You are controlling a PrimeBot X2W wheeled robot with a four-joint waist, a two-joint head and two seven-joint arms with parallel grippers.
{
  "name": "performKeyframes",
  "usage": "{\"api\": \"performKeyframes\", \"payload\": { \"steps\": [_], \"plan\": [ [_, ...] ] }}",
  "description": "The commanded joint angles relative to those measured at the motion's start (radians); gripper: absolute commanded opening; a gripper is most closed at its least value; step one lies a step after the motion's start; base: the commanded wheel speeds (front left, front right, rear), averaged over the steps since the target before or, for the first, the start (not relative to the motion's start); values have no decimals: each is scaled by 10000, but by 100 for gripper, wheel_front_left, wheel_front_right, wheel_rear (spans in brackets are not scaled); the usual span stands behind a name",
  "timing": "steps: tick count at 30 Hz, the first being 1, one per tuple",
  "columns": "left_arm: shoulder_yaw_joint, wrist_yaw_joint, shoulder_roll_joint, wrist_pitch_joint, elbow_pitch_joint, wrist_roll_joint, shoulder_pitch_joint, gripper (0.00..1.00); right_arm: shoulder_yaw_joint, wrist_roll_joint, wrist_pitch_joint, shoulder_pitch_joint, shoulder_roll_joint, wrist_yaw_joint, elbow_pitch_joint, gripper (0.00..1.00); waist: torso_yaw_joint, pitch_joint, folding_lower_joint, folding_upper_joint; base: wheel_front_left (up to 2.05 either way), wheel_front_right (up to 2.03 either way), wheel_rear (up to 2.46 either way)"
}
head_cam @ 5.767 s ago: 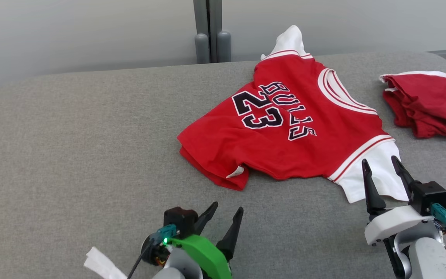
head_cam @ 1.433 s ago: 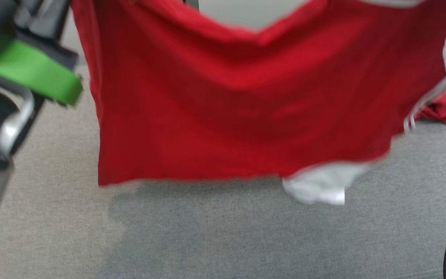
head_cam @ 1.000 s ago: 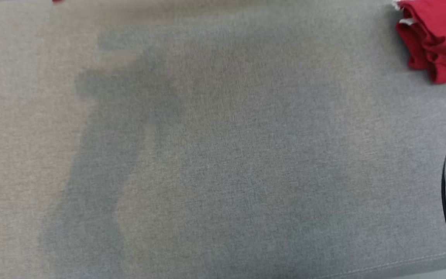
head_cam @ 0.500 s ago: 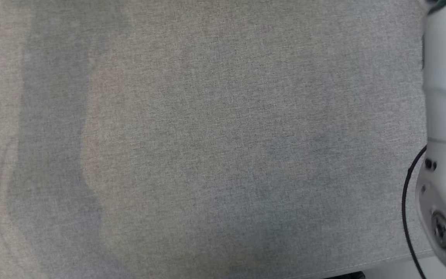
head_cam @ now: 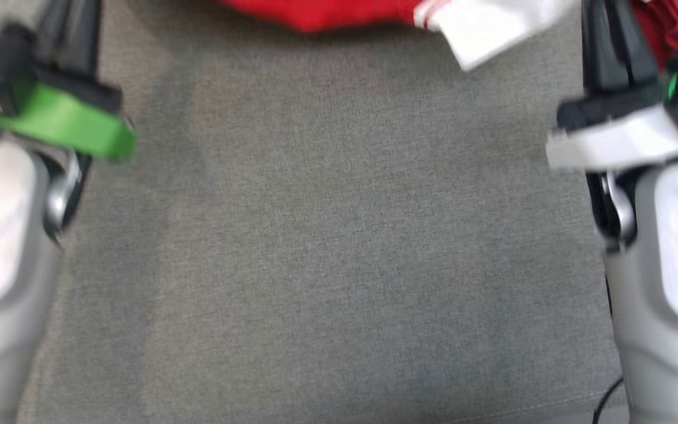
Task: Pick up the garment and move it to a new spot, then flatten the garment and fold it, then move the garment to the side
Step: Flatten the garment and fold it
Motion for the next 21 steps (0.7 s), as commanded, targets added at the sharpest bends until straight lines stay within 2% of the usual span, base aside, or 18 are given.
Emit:
{"api": "performKeyframes", "payload": {
  "steps": [1, 3, 11, 17, 21],
  "plan": [
    [130, 65, 56, -26, -669, -100, 1193, 0, -153, 164, 270, 1205, -15, -12, -760, 0, 205, -910, -1, 0, 0, 0, 0],
    [184, 125, 24, -26, -1450, -38, 2570, 0, -291, 351, 681, 2709, 12, -12, -1738, 0, 309, -1460, -1, 0, 0, 0, 0],
    [437, 671, -170, -27, -3112, -155, 5860, 0, -403, 762, 1585, 5970, 27, -12, -3840, 0, 277, -2760, -1, 0, 0, 0, 0],
    [348, 1033, -20, 152, -4146, -435, 7843, 0, -597, 735, 2276, 7642, 30, -12, -5138, 0, 272, -3251, -1, 0, 0, 0, 0],
    [186, 1174, 17, 653, -4653, -753, 8636, 0, -779, 992, 2480, 8172, 29, -12, -5312, 0, 351, -3299, -1, 0, 0, 0, 0]
  ]
}}
